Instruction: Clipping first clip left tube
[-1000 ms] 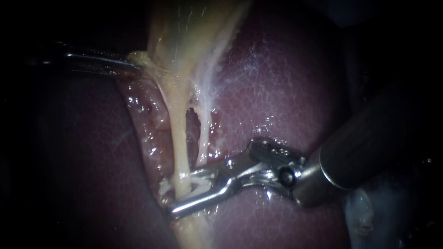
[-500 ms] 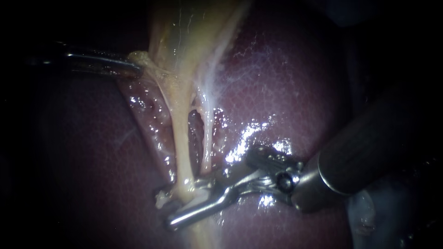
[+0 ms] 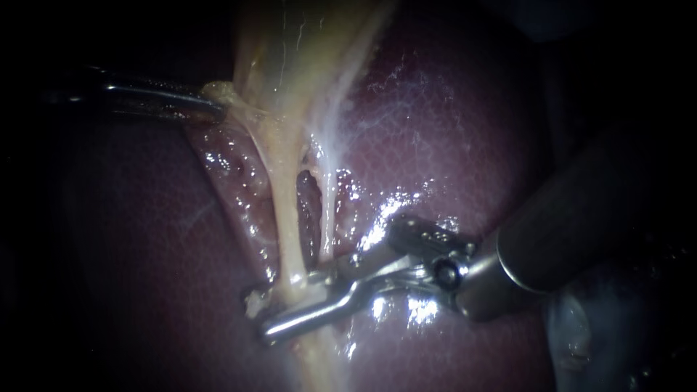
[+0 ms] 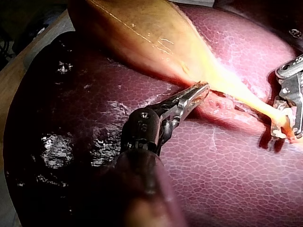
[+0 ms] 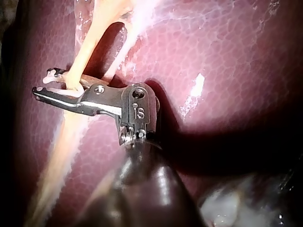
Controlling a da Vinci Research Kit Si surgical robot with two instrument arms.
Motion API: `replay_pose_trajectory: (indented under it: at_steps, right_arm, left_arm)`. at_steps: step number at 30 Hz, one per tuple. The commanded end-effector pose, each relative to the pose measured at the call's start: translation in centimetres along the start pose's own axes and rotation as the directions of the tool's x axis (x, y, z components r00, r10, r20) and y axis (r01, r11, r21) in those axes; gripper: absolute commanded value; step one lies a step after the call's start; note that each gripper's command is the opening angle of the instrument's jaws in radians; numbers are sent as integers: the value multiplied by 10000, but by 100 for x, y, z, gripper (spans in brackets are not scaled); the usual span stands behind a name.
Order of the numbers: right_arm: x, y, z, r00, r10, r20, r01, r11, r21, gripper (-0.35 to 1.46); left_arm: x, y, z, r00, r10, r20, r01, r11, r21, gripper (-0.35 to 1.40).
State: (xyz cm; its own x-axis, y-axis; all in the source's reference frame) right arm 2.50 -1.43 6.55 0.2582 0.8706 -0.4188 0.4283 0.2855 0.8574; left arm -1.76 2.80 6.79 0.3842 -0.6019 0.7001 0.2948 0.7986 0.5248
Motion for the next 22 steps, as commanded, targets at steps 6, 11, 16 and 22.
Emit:
replay_pose_trajectory:
  at_steps: [6, 11, 16, 22]
  right_arm:
    - [-1, -4, -1, 9989, 474, 66, -474, 9989, -51, -35]
    - [-1, -4, -2, 9982, 592, 74, -591, 9982, -88, -35]
    - [-1, -4, -3, 9978, 651, 78, -650, 9978, -104, -35]
    - [-2, -4, -3, 9978, 651, 79, -650, 9978, -104, -35]
  left_arm:
    - [0, 0, 0, 10000, 0, -1, 0, 10000, 0, -35]
    - [0, 0, 0, 10000, 0, -1, 0, 10000, -1, -35]
    - [0, 0, 0, 10000, 0, -1, 0, 10000, 1, -35]
    - [0, 0, -1, 10000, 0, -1, 0, 10000, 3, -35]
